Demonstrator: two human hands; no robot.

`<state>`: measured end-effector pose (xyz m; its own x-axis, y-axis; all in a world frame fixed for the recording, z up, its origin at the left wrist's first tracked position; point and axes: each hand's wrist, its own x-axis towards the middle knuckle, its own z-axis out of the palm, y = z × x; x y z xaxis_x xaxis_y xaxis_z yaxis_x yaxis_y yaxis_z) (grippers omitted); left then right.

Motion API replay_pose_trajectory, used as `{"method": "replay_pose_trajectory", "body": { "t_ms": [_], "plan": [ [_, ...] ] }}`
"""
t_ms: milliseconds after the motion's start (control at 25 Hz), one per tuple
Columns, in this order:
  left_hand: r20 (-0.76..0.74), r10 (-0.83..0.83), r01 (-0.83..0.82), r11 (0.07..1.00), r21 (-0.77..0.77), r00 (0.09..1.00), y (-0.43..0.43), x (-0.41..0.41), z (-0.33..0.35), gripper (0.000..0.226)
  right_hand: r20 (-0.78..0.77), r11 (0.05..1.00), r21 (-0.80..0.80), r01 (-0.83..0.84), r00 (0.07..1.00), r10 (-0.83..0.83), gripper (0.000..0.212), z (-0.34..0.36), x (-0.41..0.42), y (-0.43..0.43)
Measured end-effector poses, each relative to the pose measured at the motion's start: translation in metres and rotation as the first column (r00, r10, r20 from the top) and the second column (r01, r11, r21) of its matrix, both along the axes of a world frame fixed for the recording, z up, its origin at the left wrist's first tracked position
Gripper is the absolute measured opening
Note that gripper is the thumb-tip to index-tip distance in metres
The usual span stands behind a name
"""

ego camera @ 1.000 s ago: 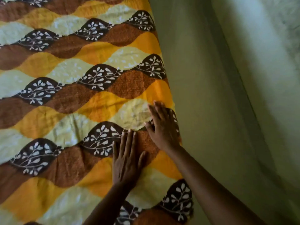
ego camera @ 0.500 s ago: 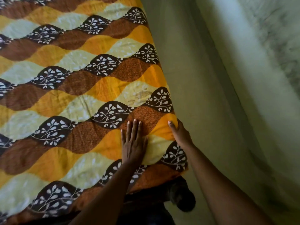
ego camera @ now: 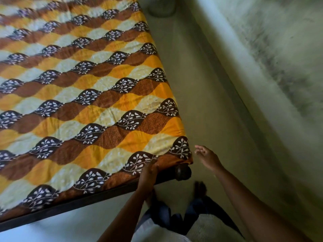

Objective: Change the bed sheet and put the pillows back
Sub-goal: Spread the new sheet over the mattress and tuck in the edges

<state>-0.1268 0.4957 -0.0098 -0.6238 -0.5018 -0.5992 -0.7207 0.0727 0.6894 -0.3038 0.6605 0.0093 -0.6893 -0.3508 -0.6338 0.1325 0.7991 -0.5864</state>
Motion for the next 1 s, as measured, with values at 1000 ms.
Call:
{"method": "replay_pose_trajectory", "body": {
  "t_ms": [1000],
  "plan": [
    [0.137, -0.235, 0.268, 0.906, -0.328, 0.962, 0.033, -0.056, -0.036, 0.018, -0.496, 0.46, -0.044, -0.887, 0.42, 0.76, 0.013, -0.08, -0.055, -0.005]
  ]
}}
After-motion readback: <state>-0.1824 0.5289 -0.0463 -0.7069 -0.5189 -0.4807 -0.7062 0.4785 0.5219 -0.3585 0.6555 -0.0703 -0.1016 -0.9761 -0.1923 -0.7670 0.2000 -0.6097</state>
